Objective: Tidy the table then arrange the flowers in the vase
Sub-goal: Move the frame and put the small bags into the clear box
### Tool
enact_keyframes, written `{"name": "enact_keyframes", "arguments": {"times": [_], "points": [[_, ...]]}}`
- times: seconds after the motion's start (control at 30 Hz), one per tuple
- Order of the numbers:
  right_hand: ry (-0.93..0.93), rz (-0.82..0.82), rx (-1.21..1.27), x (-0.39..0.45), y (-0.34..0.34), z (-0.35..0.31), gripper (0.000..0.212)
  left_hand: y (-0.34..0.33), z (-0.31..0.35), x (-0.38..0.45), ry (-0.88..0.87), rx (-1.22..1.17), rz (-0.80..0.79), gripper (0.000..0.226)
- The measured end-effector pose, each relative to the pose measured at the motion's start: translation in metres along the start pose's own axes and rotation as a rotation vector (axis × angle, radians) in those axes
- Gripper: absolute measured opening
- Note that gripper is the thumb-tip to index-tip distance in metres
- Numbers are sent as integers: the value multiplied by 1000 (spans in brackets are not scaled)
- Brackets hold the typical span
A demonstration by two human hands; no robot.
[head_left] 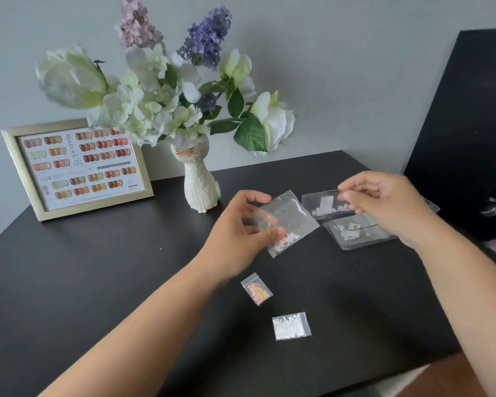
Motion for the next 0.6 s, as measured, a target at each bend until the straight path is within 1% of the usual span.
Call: {"name": "enact_keyframes", "arguments": {"times": [0.1, 0.17, 0.3, 0.37, 0.5, 0.6], "points": [[-63, 210, -58, 14, 66, 28, 21, -37, 7, 28, -35, 35, -46, 40], [-129, 278, -77, 21, 92, 50, 26, -59, 6, 45, -46, 52, -60, 36], [-255, 234, -149, 26, 106, 94, 30, -96, -2, 74, -46, 184, -78, 31], [-250, 222, -221, 28, 109, 103, 31, -108, -4, 84, -60, 274, -77, 30], [-195, 237, -386, 37, 118, 103, 30, -130, -4, 96, -116, 377, -109, 29], [-201, 158, -501, 46, 110, 107, 31, -147, -4, 97, -150, 488, -164, 27]]}}
Point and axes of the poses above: each hand's wrist, its own x-axis towards the middle knuckle, its own y-axis out of the back of the hand, z = x × y, the point moved 8 cm from there along x, towards the middle knuckle, and after that the axes turned 5 degrees about z, right-handed, at the moved point
